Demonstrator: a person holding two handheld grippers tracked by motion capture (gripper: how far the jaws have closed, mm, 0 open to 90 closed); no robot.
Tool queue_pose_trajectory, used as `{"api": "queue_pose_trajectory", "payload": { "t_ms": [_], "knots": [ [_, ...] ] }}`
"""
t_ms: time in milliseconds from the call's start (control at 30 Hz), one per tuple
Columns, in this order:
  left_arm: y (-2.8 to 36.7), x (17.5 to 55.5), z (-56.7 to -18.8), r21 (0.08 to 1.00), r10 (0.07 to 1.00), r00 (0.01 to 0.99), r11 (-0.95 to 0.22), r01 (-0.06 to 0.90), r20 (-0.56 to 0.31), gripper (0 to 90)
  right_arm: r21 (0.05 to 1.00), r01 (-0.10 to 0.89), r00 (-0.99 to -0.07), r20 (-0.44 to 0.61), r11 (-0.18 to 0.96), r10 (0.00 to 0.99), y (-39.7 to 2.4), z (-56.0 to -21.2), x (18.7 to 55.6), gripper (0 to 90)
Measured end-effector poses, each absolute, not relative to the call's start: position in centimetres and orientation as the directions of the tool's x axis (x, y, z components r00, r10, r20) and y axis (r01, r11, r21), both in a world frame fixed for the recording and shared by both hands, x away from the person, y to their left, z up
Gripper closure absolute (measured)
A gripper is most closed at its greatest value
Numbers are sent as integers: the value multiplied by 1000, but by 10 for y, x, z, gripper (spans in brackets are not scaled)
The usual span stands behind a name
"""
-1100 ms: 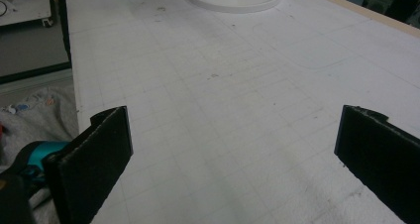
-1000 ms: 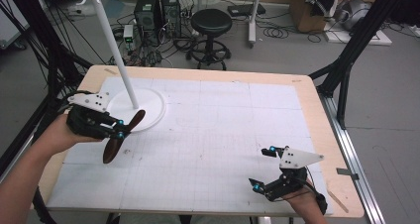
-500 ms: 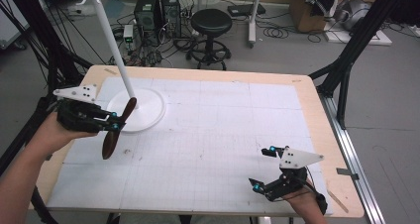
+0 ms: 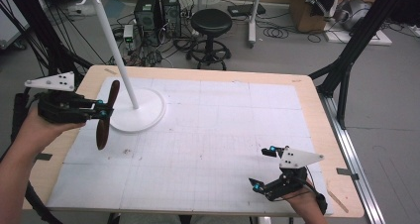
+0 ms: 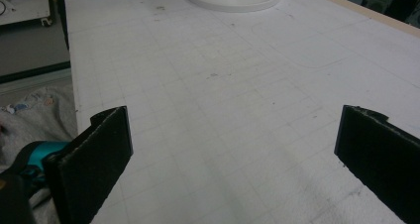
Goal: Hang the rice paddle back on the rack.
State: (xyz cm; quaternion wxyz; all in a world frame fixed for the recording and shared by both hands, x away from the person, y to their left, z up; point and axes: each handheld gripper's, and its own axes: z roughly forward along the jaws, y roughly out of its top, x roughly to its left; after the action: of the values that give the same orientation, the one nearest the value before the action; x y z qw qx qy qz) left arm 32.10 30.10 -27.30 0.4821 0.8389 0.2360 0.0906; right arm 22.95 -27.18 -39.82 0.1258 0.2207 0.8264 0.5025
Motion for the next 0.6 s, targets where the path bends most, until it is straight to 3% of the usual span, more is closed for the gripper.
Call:
{"api": "queue_pose_trajectory", "payload": {
  "t_ms": [600],
  "knots": [
    [316, 317, -250, 899, 601, 796, -306, 313, -73, 782, 888, 240, -869, 17, 392, 494, -273, -398, 230, 2]
  ]
}}
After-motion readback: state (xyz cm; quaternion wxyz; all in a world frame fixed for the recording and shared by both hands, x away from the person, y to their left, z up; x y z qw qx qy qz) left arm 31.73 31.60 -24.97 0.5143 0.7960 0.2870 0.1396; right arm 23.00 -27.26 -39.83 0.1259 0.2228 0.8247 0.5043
